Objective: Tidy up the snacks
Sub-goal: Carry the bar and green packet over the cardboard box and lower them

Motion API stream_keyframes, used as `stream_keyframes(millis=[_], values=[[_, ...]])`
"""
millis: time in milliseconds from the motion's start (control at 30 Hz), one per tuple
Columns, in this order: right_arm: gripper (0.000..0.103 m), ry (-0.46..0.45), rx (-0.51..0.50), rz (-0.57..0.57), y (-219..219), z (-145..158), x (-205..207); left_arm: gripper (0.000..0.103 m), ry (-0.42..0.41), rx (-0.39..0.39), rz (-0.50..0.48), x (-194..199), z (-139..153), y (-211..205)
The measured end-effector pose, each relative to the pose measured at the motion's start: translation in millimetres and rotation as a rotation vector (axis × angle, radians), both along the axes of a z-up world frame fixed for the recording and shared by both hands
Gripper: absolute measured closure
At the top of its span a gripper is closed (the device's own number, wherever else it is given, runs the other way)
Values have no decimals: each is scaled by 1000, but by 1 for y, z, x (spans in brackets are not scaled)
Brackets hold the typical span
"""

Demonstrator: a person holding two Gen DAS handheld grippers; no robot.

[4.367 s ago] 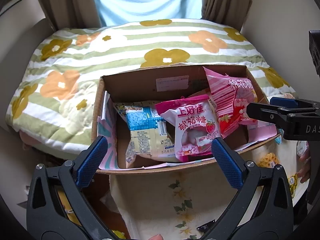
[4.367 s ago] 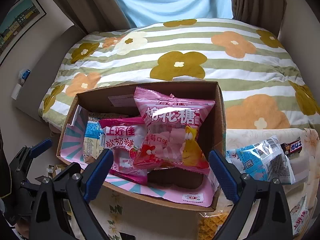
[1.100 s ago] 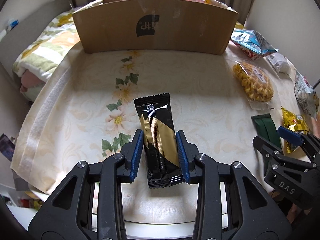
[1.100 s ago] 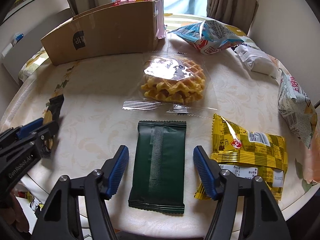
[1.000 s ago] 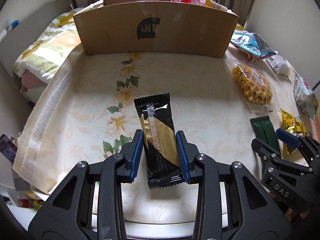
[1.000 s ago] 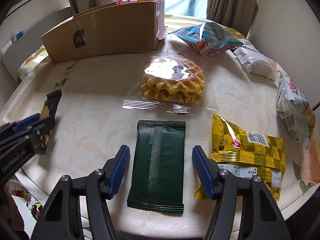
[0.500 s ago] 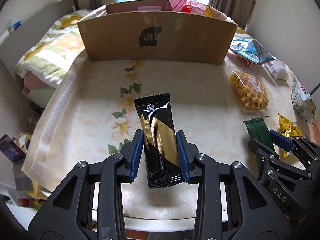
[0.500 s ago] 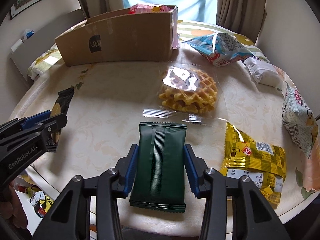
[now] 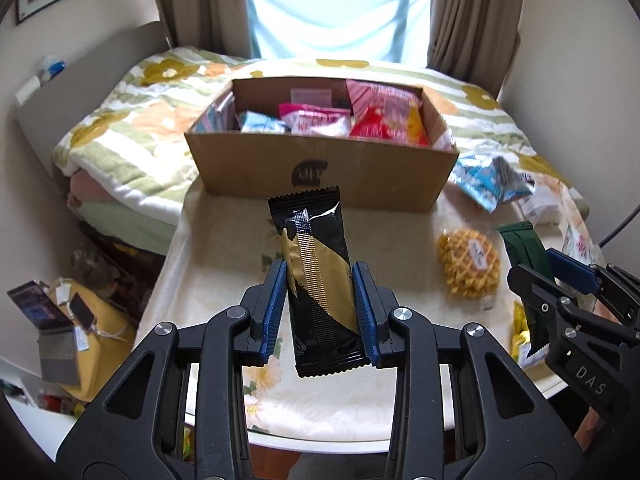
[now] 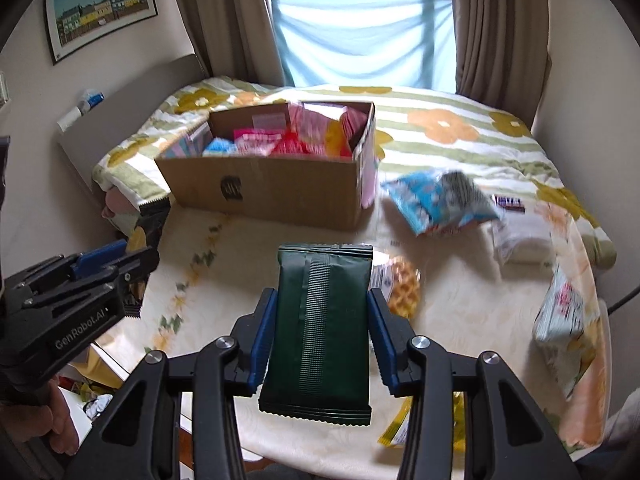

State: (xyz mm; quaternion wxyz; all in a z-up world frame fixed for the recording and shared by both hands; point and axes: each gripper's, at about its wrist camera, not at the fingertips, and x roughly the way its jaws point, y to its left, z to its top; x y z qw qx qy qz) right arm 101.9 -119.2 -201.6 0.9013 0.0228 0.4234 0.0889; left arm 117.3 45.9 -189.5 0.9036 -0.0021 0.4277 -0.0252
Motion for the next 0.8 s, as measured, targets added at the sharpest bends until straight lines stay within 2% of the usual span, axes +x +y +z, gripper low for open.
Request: stream_keyframes(millis=[167,367,600,800], values=[[62,-45,-10,32,-3,29,24,73,-22,-18,16,25,25,0],[62,-57,14,44,-2,53,65,73,-32,-29,20,74,46,9],[62,-48,15,53,24,66,129,73,-9,-45,0,146,47,34],[62,-36,29,55,55,68,185,73,39,-33,-1,212,37,66]])
